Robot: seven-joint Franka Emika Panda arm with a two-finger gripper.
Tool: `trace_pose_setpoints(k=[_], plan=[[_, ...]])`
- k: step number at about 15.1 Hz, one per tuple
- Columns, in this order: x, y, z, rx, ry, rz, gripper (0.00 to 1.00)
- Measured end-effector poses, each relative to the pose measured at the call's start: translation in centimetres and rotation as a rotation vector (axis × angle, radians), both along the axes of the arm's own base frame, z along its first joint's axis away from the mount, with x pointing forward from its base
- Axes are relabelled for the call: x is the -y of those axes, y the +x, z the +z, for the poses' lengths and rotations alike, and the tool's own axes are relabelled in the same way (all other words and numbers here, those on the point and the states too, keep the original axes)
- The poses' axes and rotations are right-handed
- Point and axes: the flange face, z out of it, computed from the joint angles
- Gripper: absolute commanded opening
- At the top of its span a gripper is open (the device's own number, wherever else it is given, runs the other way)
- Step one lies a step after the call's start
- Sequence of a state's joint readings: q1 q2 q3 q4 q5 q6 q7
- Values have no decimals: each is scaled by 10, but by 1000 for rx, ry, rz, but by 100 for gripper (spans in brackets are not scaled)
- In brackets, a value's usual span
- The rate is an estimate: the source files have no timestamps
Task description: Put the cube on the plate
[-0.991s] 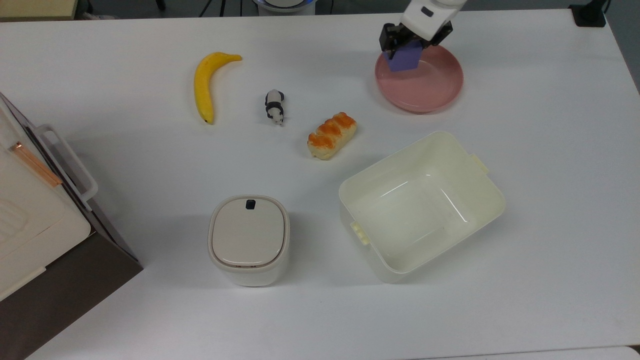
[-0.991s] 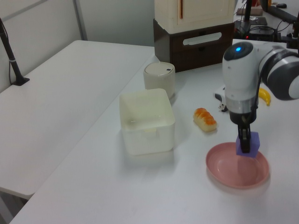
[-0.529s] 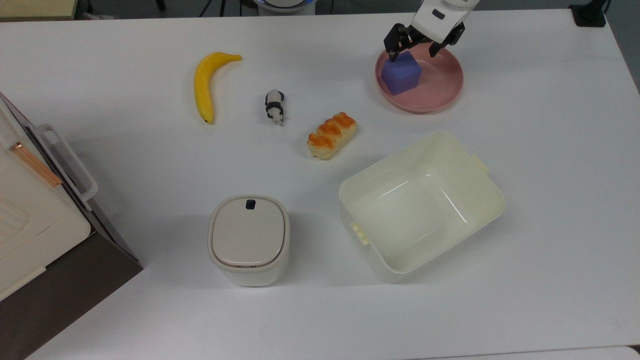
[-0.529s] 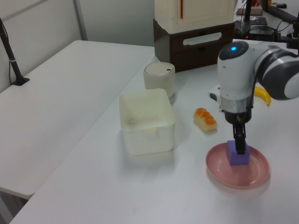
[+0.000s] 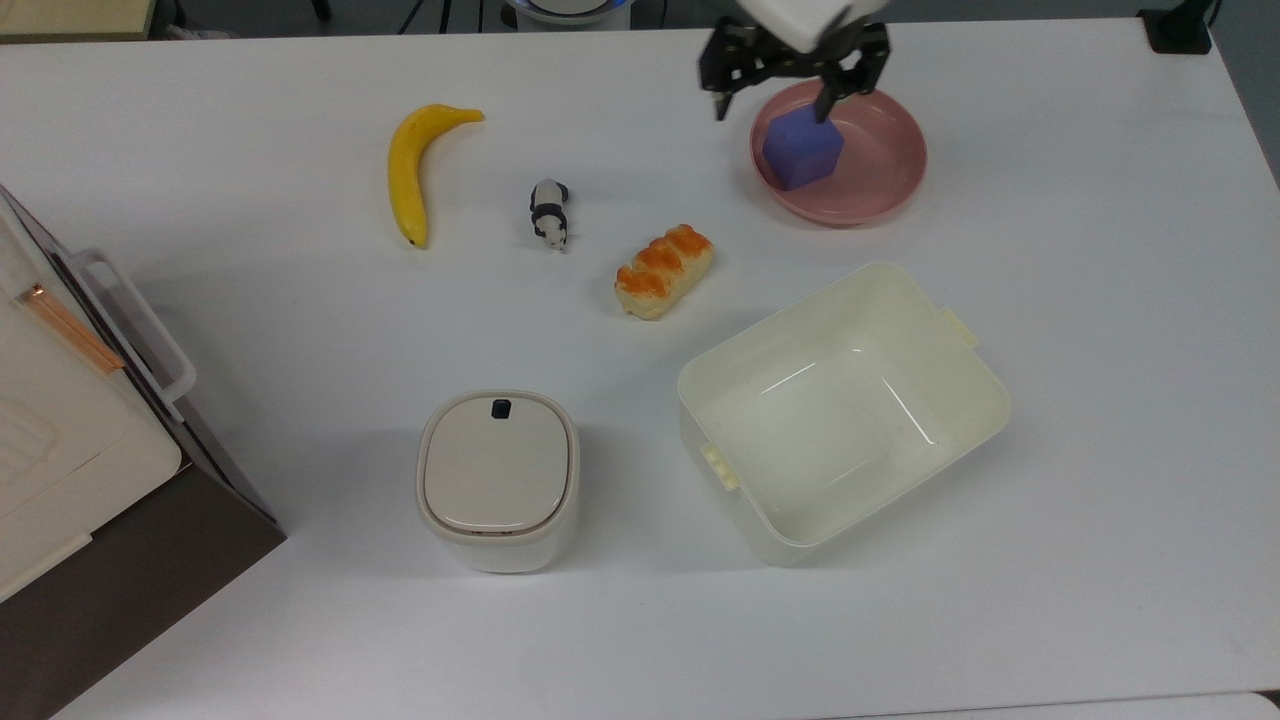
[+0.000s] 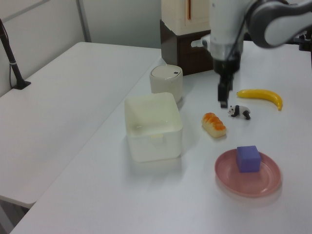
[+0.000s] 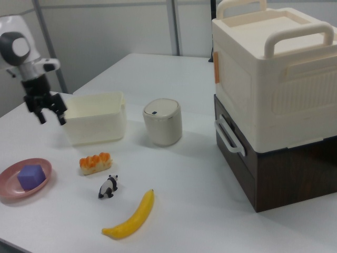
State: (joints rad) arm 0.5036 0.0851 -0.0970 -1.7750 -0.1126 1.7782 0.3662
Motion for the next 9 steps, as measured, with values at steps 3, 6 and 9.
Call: trace_pose_setpoints(k=[3,6,9], plan=[[71,31,34,41,4,-37,100],[151,44,68,33,5,-45,100],[197,40,94,64,11,-100,100]])
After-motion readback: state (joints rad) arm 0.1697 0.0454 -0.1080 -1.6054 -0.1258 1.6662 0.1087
